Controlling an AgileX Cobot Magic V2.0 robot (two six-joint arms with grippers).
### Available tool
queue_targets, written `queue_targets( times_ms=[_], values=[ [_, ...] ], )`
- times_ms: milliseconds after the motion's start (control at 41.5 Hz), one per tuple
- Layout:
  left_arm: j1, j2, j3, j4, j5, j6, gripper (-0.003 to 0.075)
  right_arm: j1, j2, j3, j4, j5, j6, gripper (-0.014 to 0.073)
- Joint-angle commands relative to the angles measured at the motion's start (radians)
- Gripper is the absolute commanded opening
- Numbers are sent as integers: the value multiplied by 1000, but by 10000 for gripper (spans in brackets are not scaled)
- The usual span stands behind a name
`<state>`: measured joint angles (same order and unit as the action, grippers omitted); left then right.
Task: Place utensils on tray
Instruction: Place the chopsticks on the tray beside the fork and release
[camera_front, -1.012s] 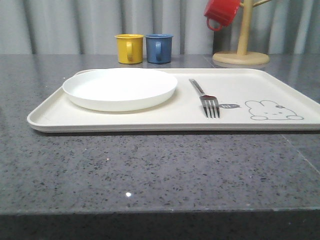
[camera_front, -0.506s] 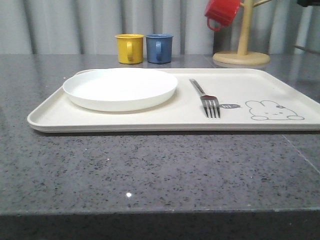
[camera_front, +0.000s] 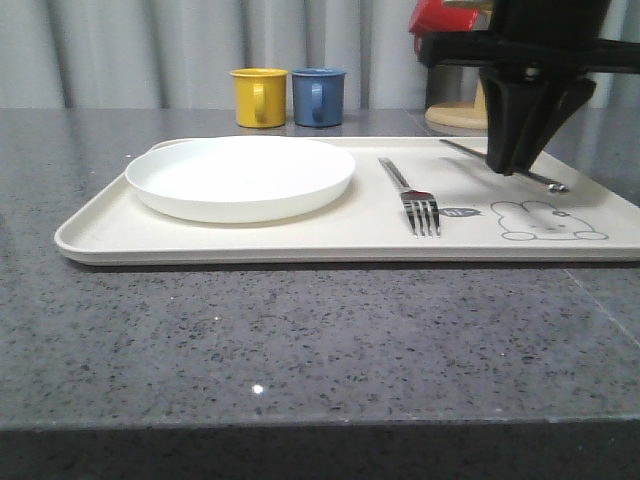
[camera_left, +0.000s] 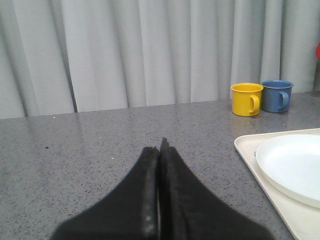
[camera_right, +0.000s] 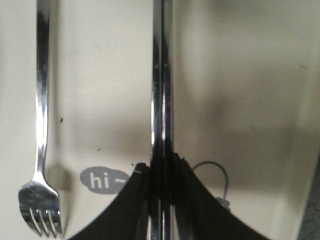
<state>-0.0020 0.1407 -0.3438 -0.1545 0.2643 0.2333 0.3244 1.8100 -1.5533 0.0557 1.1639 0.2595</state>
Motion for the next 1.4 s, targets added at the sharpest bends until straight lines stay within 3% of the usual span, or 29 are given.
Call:
queue_targets(
  times_ms=[0, 385, 458, 626, 963, 1108, 1373],
  values=[
    [-5, 9, -24, -12, -82, -4, -19, 5, -20, -38, -2, -18, 40, 67],
    [-5, 9, -24, -12, -82, -4, -19, 5, 7, -38, -3, -28, 106, 76],
    [-5, 9, -24, -12, -82, -4, -19, 5, 7, -38, -3, -28, 106, 127],
    [-5, 9, -24, -12, -82, -4, -19, 5, 7, -38, -3, -26, 106, 335],
    [-5, 9, -24, -12, -82, -4, -19, -13, -78, -38, -61, -19, 48, 351],
    [-5, 9, -24, -12, -82, -4, -19, -90, -118, -38, -70, 10, -26, 351],
    [-5, 9, -24, -12, -82, -4, -19, -325, -143, -38, -75, 69, -187, 351]
  ],
)
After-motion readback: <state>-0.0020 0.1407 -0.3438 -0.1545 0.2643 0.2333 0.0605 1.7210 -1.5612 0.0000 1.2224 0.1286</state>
